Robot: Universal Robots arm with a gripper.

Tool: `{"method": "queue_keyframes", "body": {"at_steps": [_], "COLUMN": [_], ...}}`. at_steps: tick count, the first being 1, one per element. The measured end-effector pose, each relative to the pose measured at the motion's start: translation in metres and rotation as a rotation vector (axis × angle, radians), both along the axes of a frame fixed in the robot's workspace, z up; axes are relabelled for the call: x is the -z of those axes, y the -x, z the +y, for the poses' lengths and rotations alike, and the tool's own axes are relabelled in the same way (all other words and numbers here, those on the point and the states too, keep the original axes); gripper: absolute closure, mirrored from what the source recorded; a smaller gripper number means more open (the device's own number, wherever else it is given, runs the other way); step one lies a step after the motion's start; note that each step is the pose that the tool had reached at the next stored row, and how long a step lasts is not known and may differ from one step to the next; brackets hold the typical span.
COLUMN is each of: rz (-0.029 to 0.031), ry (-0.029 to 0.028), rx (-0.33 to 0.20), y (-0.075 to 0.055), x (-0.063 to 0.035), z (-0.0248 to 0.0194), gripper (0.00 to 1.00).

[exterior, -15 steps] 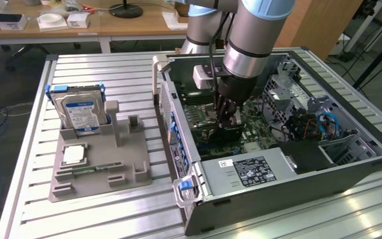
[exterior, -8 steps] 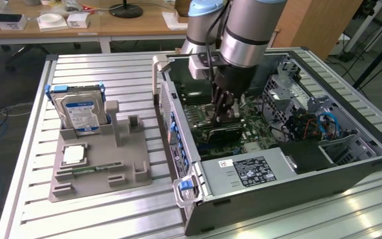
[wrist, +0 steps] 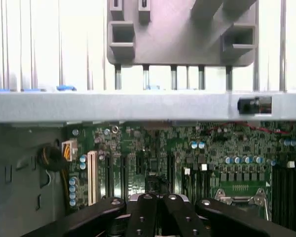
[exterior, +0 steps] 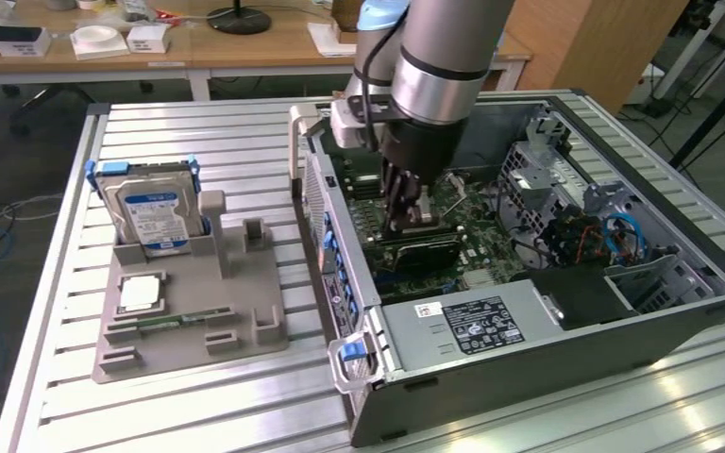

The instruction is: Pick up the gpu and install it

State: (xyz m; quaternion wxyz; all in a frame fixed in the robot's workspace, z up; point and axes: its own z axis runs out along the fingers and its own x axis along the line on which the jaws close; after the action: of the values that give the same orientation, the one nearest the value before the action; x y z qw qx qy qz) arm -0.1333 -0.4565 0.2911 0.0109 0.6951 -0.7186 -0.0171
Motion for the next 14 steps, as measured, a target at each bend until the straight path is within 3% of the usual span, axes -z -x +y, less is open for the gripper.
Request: {"method": "queue_keyframes", "body": {"at_steps": [5,7,9,14], "rz": [0.0021,0.0120,0.0179,0.0175], "ry": [0.0000,-0.0004,-0.0015,-0.0040], "rx": [0.000,0.000,0.000,0.001], "y": [0.018,0.024,0.028,0.038], "x": [-0.0006,-0.0011,-0.0013,-0.0018], "z": [0.0006,0.0008,0.0009,0.0009], "gripper": [0.89,0.89,0.89,0.89]}}
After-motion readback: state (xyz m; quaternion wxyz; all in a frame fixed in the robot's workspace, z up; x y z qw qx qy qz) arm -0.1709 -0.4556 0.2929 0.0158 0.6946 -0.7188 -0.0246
